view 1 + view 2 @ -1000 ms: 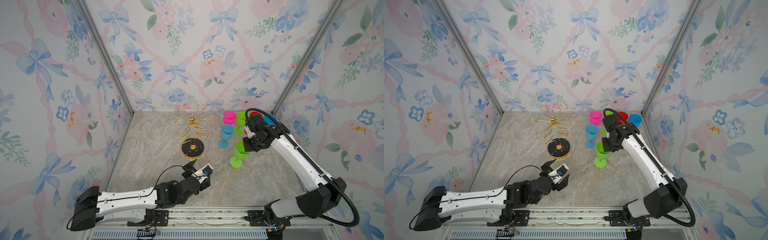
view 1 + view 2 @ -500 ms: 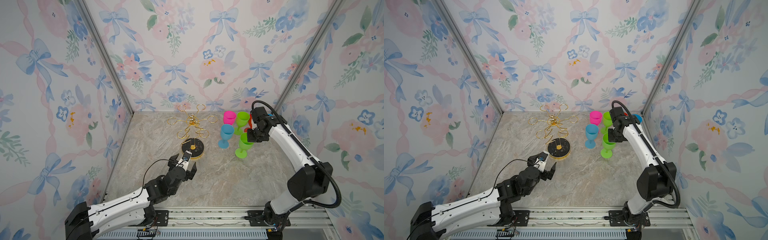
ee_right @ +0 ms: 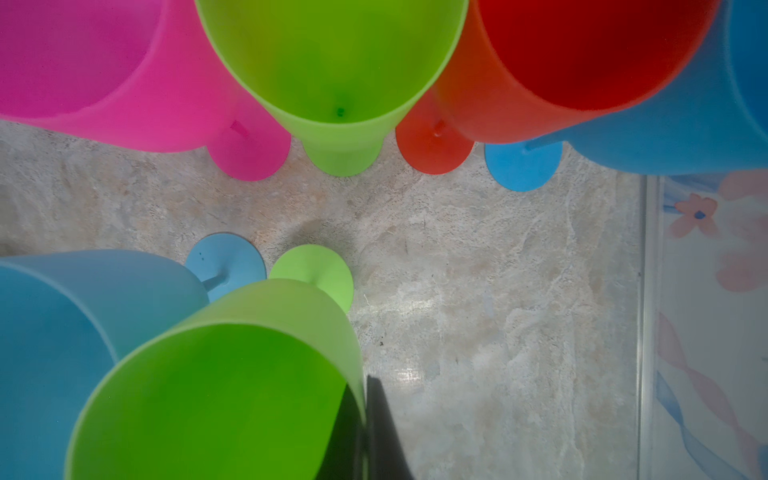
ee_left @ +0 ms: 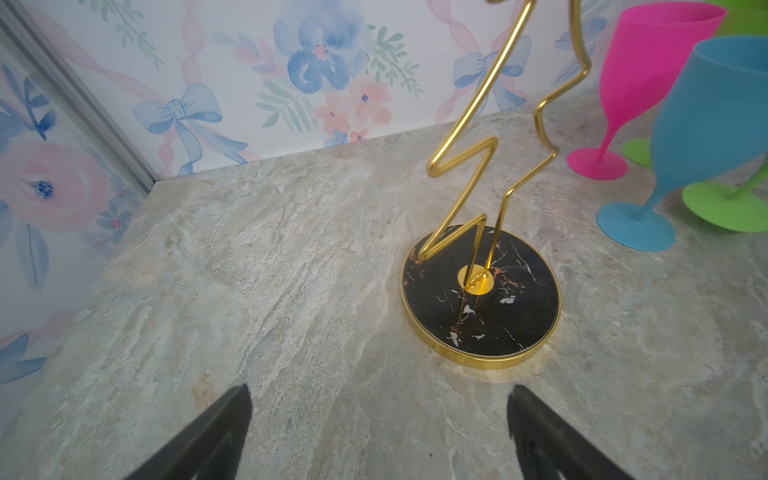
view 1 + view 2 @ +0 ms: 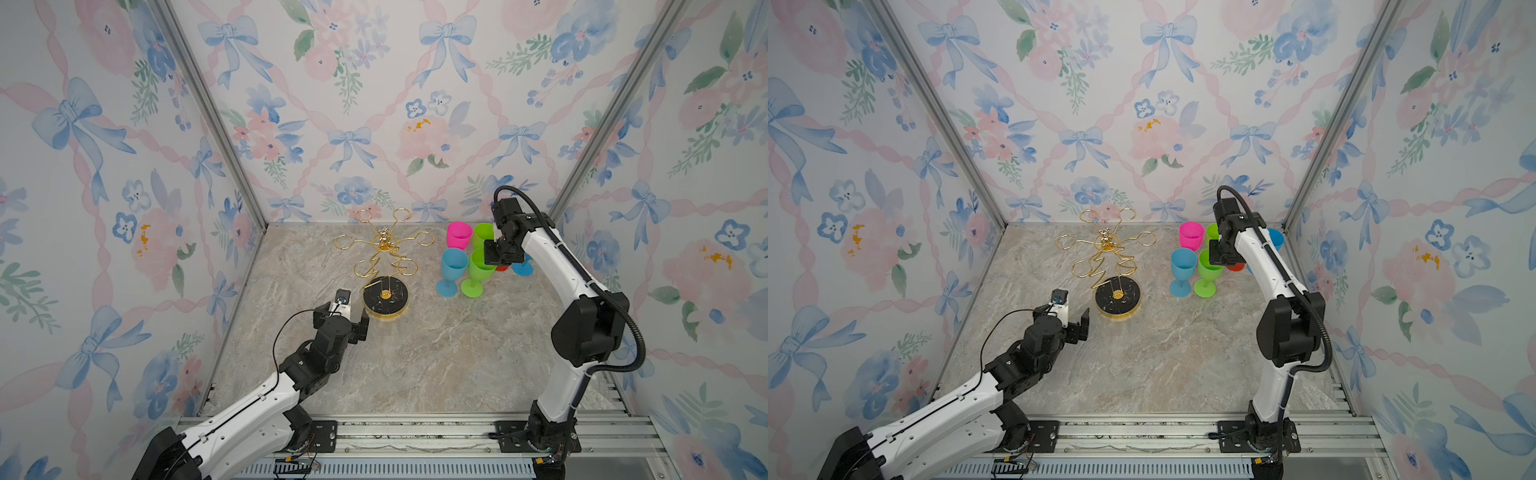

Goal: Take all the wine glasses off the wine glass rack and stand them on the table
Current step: 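Set the green glass upright among the glasses with the right gripper while the left retracts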

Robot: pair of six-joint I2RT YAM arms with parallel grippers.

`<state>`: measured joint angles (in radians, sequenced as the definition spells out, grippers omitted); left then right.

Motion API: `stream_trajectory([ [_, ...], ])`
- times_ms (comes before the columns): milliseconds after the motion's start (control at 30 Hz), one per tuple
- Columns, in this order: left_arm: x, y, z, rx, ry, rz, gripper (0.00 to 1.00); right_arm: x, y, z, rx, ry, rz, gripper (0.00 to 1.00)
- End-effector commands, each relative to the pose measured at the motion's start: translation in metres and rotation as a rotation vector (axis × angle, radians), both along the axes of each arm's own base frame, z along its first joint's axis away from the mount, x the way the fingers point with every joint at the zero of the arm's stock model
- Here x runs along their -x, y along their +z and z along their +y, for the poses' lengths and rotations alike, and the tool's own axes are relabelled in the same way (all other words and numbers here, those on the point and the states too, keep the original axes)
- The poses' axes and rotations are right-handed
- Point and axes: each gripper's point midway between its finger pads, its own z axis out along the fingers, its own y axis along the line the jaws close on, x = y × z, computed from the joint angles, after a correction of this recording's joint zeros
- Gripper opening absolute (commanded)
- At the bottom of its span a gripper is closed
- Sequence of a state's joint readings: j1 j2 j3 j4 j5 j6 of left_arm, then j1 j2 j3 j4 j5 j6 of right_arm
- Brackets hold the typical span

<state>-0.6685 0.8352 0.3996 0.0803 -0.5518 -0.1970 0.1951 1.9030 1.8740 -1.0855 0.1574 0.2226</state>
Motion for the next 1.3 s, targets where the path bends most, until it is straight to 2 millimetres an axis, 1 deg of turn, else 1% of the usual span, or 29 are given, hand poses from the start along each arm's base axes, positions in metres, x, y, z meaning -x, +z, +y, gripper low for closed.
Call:
stream_trajectory([
  [0, -0.006, -0.001, 0.007, 0.071, 0.022, -0.017, 0.98, -0.007, 0.001, -0.004, -0.004, -0.002, 0.005, 0.0],
  [100, -0.011, 0.0, 0.021, 0.085, 0.077, -0.028, 0.98, -0.01, -0.003, -0.004, -0.011, -0.005, 0.011, 0.0],
  [300, -0.014, 0.004, 0.058, 0.095, 0.23, -0.07, 0.98, -0.015, -0.008, -0.004, -0.016, -0.003, 0.013, 0.0],
  [533, -0.02, 0.001, 0.077, 0.137, 0.286, -0.076, 0.98, -0.019, -0.01, -0.002, -0.033, 0.006, 0.003, 0.0],
  [767, -0.024, -0.001, 0.083, 0.149, 0.3, -0.077, 0.98, -0.022, -0.017, -0.003, -0.04, 0.006, 0.017, 0.0],
  [900, -0.024, 0.0, 0.085, 0.156, 0.307, -0.081, 0.98, -0.022, -0.015, -0.003, -0.045, 0.003, 0.012, 0.03],
  [1267, -0.024, 0.001, 0.085, 0.164, 0.302, -0.082, 0.98, -0.021, -0.015, -0.011, -0.034, -0.008, 0.013, 0.03],
])
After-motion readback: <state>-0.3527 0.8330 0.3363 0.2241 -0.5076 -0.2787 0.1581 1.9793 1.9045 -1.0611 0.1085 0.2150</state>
